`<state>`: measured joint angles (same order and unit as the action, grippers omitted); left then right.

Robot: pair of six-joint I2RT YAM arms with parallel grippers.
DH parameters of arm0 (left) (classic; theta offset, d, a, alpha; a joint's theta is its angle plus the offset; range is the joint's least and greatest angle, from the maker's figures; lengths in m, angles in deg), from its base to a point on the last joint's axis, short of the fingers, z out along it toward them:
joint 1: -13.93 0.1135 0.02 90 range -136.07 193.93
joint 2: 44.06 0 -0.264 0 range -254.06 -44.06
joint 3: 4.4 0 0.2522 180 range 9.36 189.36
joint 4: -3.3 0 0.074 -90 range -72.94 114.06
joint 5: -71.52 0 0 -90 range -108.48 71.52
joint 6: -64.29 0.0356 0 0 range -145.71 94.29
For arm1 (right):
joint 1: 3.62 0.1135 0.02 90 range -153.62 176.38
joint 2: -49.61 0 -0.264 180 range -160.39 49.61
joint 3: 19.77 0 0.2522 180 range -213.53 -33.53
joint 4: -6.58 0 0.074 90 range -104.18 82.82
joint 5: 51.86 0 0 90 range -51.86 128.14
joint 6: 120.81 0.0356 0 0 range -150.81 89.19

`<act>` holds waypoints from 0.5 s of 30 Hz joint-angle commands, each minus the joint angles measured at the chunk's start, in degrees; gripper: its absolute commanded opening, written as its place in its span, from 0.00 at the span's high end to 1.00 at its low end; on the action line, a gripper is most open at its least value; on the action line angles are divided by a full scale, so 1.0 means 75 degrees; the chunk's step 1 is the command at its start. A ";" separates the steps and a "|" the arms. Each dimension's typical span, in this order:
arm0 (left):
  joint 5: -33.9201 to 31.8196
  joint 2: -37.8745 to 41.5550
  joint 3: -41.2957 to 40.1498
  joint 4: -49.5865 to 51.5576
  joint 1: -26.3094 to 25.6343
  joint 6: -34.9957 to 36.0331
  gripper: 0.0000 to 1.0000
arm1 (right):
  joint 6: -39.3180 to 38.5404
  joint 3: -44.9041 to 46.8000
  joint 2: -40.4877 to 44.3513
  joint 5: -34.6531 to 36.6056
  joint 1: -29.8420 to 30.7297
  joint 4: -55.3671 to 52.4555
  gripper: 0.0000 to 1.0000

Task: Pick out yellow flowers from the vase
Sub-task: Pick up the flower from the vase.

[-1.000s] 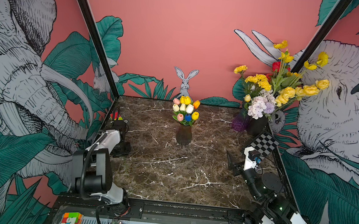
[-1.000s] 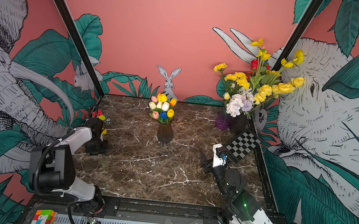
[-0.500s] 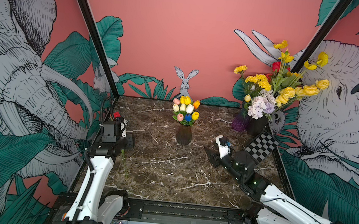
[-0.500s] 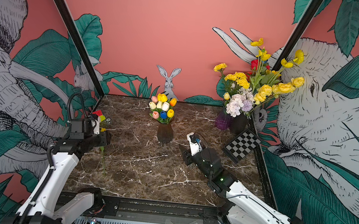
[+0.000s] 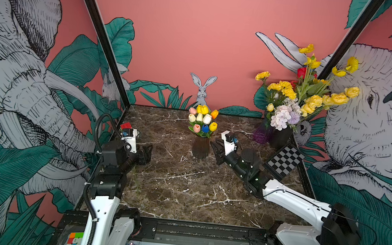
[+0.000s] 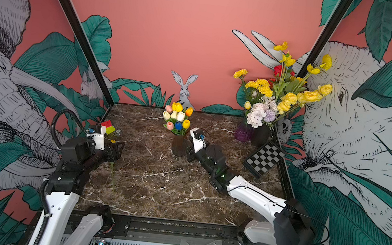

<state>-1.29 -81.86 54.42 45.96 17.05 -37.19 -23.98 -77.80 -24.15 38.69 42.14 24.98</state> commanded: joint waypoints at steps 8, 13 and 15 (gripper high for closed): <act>0.0175 0.0245 -0.0080 -0.0131 -0.0263 -0.0086 0.35 | -0.0721 -0.0795 -0.0646 0.0843 0.0005 0.0458 0.76; 0.0148 0.0271 -0.0060 -0.0107 -0.0286 -0.0065 0.35 | -0.0822 -0.1079 -0.0941 0.0723 0.0005 0.0404 0.78; 0.0145 0.0284 -0.0055 -0.0104 -0.0286 -0.0062 0.35 | -0.0828 -0.1139 -0.1089 0.0809 0.0011 0.0513 0.78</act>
<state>-0.65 -80.36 54.31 45.85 15.08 -37.50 -29.14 -84.80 -31.21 43.70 42.14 25.62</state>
